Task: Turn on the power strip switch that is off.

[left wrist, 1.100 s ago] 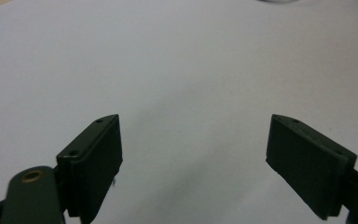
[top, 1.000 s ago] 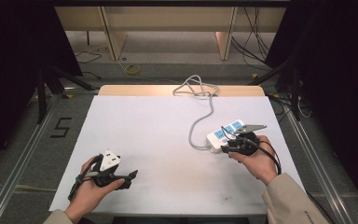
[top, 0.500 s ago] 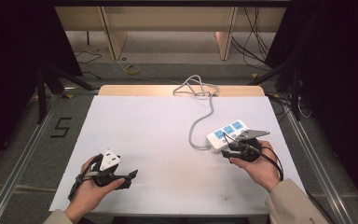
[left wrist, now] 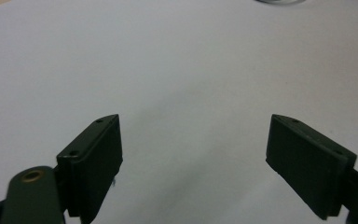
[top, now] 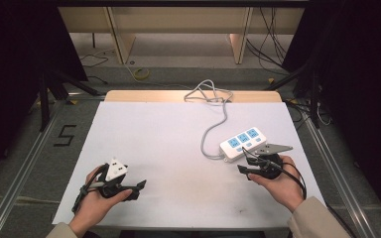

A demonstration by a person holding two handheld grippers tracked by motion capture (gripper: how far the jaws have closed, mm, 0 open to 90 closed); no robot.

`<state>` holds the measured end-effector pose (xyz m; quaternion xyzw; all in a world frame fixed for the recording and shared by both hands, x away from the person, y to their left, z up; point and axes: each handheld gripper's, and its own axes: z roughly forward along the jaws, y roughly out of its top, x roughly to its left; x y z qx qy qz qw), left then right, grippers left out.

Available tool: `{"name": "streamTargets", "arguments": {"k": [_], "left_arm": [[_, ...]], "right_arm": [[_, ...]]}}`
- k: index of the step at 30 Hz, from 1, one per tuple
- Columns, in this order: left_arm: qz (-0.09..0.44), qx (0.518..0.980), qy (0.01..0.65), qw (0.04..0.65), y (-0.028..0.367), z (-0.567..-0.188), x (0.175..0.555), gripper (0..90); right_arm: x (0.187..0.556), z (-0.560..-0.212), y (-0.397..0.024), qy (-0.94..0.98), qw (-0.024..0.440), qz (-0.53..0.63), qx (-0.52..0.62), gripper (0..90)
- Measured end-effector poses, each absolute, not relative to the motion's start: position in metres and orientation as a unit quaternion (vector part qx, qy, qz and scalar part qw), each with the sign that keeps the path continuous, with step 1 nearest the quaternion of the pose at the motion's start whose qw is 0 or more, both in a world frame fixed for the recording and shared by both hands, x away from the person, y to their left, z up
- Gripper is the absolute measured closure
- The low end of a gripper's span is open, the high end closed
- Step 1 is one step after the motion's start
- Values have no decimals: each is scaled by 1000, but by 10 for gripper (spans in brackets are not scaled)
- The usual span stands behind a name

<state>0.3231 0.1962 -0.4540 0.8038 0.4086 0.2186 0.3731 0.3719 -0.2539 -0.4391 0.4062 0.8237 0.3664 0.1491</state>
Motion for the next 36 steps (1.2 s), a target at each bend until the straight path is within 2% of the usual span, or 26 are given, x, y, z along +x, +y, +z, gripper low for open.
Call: {"name": "streamTargets", "arguments": {"k": [15,36], "left_arm": [[219,802,409,376,196,-454,323,185],[214,804,409,375,197,-454,322,185]], "right_arm": [[358,-445,-265,819,147,383,402,482],[339,-452,-281,809,151,395,407,361]]}}
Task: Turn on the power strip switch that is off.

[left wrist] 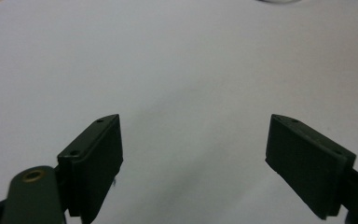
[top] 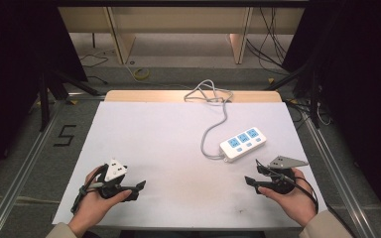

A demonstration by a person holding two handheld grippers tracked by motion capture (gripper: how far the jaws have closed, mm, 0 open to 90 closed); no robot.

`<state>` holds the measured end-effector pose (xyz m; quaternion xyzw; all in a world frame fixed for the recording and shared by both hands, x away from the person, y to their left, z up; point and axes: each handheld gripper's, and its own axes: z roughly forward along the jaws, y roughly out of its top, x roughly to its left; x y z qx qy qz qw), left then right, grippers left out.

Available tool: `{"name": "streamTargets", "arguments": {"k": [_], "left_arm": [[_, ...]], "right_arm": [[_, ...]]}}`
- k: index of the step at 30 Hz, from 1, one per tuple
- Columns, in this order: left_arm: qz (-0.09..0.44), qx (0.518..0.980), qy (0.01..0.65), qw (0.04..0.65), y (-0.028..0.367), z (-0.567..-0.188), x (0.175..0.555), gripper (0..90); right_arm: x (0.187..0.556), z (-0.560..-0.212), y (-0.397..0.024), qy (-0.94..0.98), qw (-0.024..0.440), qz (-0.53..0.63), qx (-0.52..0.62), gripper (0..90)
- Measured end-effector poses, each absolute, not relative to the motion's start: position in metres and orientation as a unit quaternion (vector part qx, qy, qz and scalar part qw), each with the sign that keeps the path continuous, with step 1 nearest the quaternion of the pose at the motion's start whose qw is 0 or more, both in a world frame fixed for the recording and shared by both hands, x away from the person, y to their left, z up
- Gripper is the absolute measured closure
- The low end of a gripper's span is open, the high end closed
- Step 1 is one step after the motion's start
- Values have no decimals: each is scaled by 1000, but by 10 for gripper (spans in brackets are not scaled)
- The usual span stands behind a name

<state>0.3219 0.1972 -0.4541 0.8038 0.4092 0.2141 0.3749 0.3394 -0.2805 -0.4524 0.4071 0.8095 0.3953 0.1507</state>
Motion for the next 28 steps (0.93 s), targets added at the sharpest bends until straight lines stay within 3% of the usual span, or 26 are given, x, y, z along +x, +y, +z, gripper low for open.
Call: {"name": "streamTargets", "arguments": {"k": [28], "left_arm": [[207,807,405,377,193,-454,321,183]], "right_arm": [[326,-454,-287,802,156,404,411,322]]}}
